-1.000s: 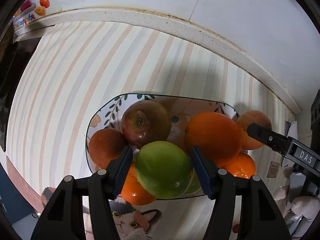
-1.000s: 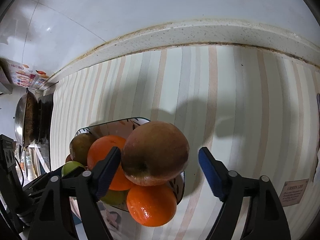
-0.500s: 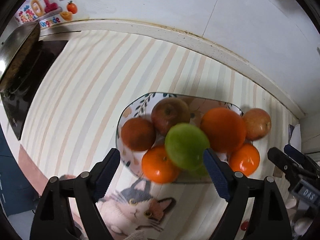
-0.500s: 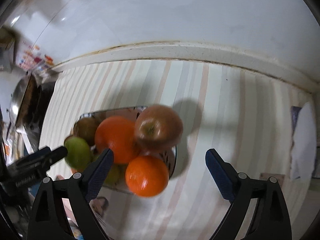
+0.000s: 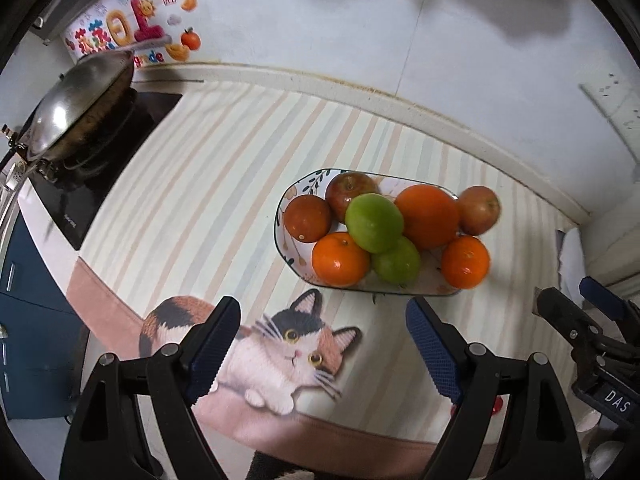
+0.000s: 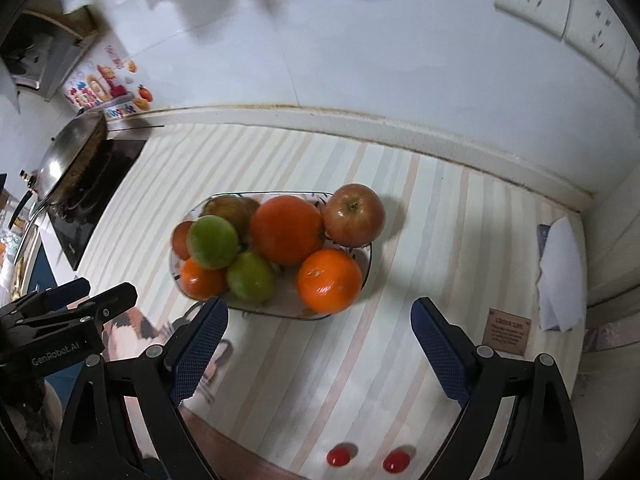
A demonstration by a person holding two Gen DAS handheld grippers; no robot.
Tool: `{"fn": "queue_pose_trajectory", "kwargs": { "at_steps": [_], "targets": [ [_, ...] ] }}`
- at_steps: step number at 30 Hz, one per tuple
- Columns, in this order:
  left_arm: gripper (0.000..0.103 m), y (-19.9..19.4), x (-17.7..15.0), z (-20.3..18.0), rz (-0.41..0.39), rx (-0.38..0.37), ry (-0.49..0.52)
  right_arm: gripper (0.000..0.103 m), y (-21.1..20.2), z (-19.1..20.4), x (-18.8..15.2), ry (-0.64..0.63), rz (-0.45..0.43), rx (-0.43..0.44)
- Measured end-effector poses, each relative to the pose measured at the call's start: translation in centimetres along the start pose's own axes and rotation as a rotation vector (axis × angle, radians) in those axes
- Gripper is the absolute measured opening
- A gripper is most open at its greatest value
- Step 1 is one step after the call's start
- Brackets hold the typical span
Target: Organize fruits
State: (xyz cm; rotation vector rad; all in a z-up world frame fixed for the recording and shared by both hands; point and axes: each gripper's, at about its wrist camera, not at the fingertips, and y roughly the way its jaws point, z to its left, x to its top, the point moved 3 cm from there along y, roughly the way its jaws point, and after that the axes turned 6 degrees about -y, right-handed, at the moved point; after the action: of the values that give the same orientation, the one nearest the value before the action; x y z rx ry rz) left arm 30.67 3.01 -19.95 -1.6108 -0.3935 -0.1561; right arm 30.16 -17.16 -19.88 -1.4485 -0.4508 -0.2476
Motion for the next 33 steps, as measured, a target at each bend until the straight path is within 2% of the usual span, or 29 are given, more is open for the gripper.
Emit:
{"fn": "queue_pose_trajectory", "kwargs": {
  "at_steps": [7,16,24,33],
  "targets": [
    [0.085,-6.2,-2.4,0.7,-0.086,-0.028,0.042,0.095,-6.9,1.7,-2.4,0.012,-0.086,-0.033],
    [0.085,-11.8,-5.9,1.4,-0.137,-0.078,0.096,0.095,-16.1,4.6,-5.9,0.036,-0.191,-0.061],
    [0.085,-15.0,-7.4,1.6,-0.193,-0.085,0.099,0.095,-20.6,6.3,-7.9,0.038,-0.25,-0.065],
    [0.085,-16.7,-8.0,0.3,-0.238,-0.066,0.085,0.095,-22.3,6.0,-7.8,0.014,-0.289,-0.039]
  ]
}}
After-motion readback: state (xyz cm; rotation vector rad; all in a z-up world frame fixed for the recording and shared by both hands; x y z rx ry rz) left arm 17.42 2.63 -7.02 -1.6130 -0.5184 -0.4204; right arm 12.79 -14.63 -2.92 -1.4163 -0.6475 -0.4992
